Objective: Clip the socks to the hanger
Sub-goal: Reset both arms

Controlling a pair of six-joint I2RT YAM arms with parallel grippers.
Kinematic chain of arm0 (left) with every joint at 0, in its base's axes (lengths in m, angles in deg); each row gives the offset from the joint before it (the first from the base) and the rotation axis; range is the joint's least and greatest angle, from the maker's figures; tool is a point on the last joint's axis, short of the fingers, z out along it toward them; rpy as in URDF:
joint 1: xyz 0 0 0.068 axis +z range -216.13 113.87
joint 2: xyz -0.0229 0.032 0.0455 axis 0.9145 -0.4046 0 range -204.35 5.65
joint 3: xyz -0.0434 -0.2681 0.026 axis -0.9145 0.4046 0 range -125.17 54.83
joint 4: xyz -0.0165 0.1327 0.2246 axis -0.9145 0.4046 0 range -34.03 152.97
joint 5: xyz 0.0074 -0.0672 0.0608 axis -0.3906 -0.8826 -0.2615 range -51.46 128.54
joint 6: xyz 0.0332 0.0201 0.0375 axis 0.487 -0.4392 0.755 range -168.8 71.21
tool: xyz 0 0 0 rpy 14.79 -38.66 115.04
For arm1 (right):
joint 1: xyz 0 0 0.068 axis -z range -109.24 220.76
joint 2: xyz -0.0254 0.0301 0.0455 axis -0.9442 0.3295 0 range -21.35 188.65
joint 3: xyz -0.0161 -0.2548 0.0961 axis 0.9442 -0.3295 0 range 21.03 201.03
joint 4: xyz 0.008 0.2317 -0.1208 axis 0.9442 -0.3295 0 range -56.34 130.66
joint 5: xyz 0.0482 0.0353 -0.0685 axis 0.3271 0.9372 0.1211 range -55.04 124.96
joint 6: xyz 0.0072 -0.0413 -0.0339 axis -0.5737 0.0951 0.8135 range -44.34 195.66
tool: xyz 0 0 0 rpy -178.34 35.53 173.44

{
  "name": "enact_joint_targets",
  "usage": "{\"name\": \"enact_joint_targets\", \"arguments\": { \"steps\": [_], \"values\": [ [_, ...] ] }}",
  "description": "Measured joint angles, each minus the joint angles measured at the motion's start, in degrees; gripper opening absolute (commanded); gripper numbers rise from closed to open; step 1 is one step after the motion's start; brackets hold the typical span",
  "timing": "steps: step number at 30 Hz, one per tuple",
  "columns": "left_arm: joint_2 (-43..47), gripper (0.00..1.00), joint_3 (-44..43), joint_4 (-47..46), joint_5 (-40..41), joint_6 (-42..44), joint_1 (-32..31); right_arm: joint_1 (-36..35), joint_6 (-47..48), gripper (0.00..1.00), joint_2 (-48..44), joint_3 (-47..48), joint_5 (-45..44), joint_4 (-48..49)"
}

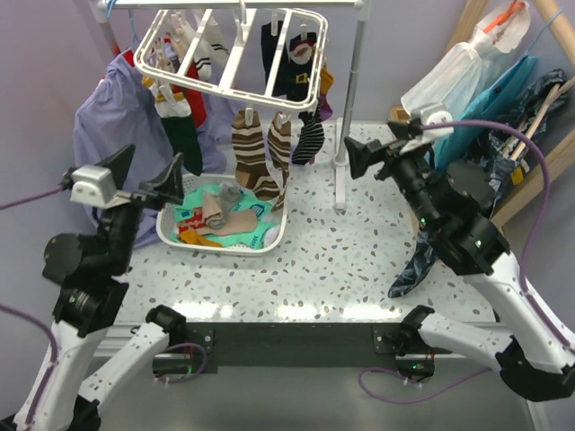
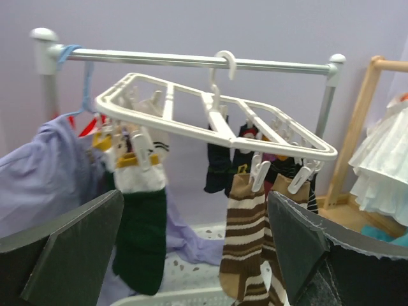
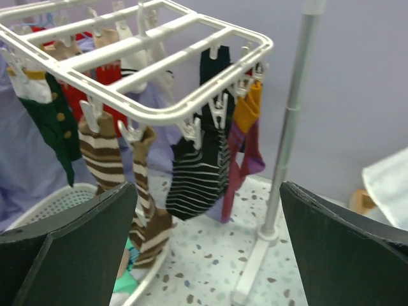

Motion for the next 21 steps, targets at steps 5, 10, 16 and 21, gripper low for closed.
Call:
{"name": "enact_joint_targets", "arguments": {
  "steps": [5, 10, 16, 21],
  "values": [
    [11.7, 1.0, 0.2, 9.3, 6.9, 0.1, 0.0, 0.0, 3.3, 0.99, -11.4, -11.7, -4.5, 2.8],
    [22.9, 1.0, 6.7, 12.0, 9.7, 0.6, 0.0, 0.0, 5.4, 0.99, -24.0, -25.8, -8.3, 7.2],
    [32.1, 1.0, 18.0, 14.1, 12.0, -0.4, 0.0, 0.1, 6.1, 0.99, -32.0, -36.5, -9.4, 9.9],
    [33.0, 1.0, 22.1, 15.6, 13.5, -0.9, 0.0, 0.1, 6.2, 0.98, -33.2, -41.7, -9.7, 10.9]
  ]
}}
